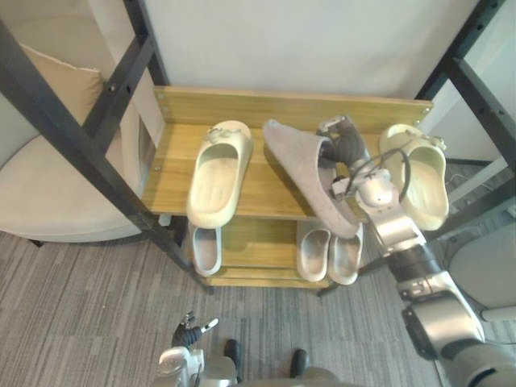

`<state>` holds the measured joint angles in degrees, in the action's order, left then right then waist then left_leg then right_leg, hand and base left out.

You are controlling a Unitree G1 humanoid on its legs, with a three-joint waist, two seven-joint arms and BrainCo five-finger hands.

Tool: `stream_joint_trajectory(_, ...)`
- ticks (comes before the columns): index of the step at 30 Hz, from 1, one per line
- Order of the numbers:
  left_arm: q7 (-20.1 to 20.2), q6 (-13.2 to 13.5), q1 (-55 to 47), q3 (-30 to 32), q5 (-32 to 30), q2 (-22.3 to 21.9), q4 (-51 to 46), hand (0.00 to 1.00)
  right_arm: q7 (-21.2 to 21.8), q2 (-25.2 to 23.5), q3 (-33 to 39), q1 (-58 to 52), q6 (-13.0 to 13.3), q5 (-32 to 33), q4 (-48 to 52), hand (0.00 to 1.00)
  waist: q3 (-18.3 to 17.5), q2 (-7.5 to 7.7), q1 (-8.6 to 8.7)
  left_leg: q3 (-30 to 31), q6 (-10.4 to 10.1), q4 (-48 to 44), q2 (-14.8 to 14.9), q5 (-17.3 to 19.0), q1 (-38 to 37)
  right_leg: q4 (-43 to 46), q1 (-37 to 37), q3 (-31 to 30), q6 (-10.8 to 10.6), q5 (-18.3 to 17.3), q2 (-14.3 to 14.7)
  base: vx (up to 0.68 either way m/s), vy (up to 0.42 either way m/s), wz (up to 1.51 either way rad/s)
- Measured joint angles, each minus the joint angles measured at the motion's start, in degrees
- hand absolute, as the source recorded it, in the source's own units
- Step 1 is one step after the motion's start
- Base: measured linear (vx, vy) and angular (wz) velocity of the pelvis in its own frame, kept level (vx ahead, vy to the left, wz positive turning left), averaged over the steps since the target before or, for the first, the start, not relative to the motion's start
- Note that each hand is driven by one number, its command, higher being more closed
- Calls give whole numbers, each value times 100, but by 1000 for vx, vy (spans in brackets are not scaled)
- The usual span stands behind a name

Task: Organize the slippers on the shoe rack

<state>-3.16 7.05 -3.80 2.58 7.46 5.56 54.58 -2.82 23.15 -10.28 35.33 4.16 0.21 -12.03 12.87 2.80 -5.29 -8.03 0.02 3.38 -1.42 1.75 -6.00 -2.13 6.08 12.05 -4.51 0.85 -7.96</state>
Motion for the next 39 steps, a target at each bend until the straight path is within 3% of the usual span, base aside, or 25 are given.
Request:
stream_joint_trajectory(6,6,-2,-48,4,-15,17,11,0,-28,-7,555,-702,274,326,1131,100,-35,9,108,61,0,-52,-1,0,-2,-1,52,14,-15,-10,-7,-21,-14,4)
stream_joint_trajectory(13,62,-6,-153,40,-65,-12,115,0,24,-45,864,-1390,625,671,2176,100,-309,-32,235,29,1,-57,5,2,-16,1,57,5,-73,-53,-48,-36,-22,-2)
stream_joint_trajectory(23,126,5,-294,5,-71,-34,127,0,839,-54,973,-2383,875,1553,2996,100,-534,-100,360,-20,8,-53,-20,-2,-110,18,127,-11,-87,-66,-84,-6,-1,-1)
stream_joint_trajectory(29,199,34,-316,-153,-73,-13,232,0,1426,-26,621,-2895,871,1900,3114,100,-604,-188,478,34,14,-73,-39,-7,-153,-2,209,19,-107,-82,-94,-8,-2,3)
stream_joint_trajectory(37,243,157,-307,-407,-81,9,286,0,2129,372,-569,-3223,748,2115,2960,100,-641,-266,457,191,12,-165,-49,-4,-216,-11,402,175,-140,-126,-101,-14,-9,11)
stream_joint_trajectory(39,245,197,-254,-494,-81,15,287,0,2225,449,-883,-3216,721,2108,2628,100,-604,-287,354,245,2,-217,-41,3,-204,82,398,224,-127,-180,-109,-44,-12,16)
